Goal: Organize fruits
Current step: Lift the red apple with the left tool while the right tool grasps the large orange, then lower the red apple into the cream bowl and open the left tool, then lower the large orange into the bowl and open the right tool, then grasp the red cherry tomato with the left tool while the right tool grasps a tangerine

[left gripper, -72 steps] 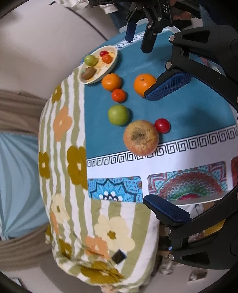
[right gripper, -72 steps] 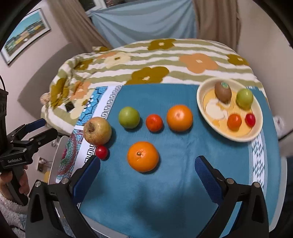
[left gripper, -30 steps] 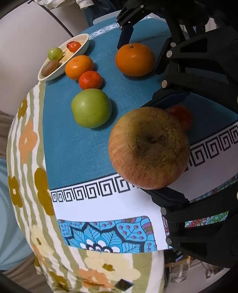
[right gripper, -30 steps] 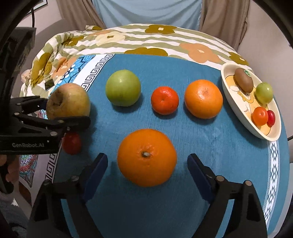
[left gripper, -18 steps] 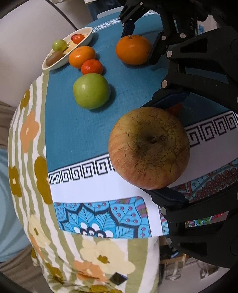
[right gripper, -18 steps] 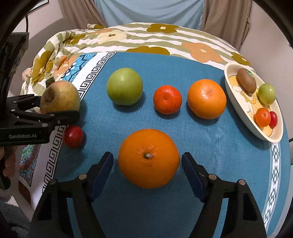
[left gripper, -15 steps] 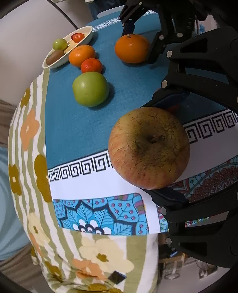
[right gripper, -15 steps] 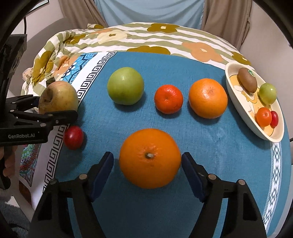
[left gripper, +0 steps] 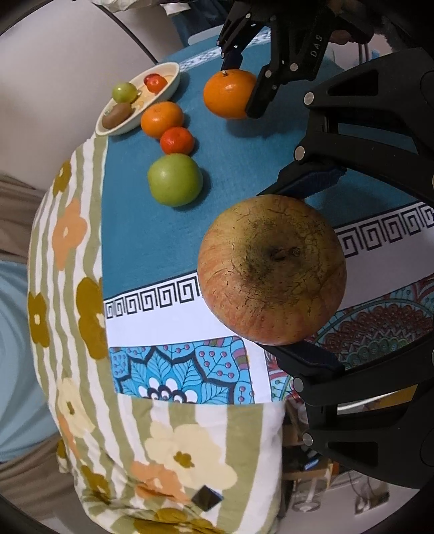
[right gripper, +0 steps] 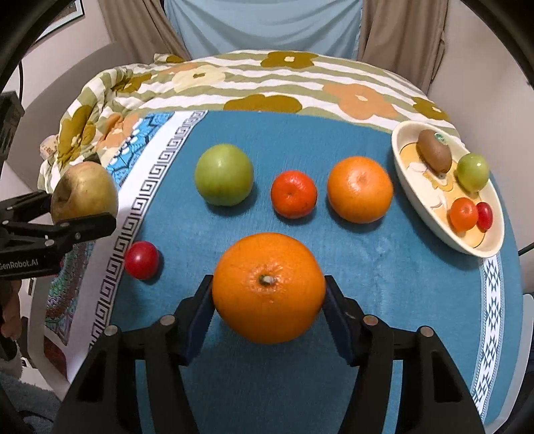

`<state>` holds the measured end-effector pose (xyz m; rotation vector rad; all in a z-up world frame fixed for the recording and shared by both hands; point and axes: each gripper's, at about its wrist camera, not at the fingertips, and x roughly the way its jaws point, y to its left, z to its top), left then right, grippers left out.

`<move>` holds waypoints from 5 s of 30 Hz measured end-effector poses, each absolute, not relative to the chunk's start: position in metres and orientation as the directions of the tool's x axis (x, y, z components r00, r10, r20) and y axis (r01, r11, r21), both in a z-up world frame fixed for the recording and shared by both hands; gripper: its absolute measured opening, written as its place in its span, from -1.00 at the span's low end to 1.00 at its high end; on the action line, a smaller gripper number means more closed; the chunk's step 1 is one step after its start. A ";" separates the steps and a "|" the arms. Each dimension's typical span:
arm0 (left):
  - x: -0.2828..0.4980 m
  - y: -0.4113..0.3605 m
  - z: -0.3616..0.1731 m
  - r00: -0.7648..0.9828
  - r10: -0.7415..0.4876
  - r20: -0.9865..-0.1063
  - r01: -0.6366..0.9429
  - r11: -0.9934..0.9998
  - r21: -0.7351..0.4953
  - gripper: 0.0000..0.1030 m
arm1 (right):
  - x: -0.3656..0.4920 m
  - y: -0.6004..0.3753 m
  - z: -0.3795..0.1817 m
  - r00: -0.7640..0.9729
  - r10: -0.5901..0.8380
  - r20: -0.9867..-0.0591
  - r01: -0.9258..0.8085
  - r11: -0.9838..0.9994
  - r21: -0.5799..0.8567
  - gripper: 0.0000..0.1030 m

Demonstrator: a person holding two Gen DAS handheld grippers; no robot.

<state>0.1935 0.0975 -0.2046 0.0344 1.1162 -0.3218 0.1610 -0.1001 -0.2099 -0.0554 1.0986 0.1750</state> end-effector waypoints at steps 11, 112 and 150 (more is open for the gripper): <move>0.187 0.079 -0.171 0.433 -0.264 -0.862 0.322 0.938 -0.126 0.54 | 0.151 -0.130 -0.170 0.500 0.115 -0.858 -0.064 0.993 0.096 0.12; 0.228 -0.122 -0.160 0.492 -0.137 -0.860 0.056 0.990 -0.126 1.00 | 0.261 -0.344 -0.179 0.529 0.331 -0.782 -0.376 0.917 0.134 1.00; 0.123 -0.002 -0.102 0.591 0.024 -0.806 -0.121 0.991 -0.058 1.00 | 0.190 -0.289 -0.106 0.577 0.262 -0.774 -0.261 0.957 0.129 1.00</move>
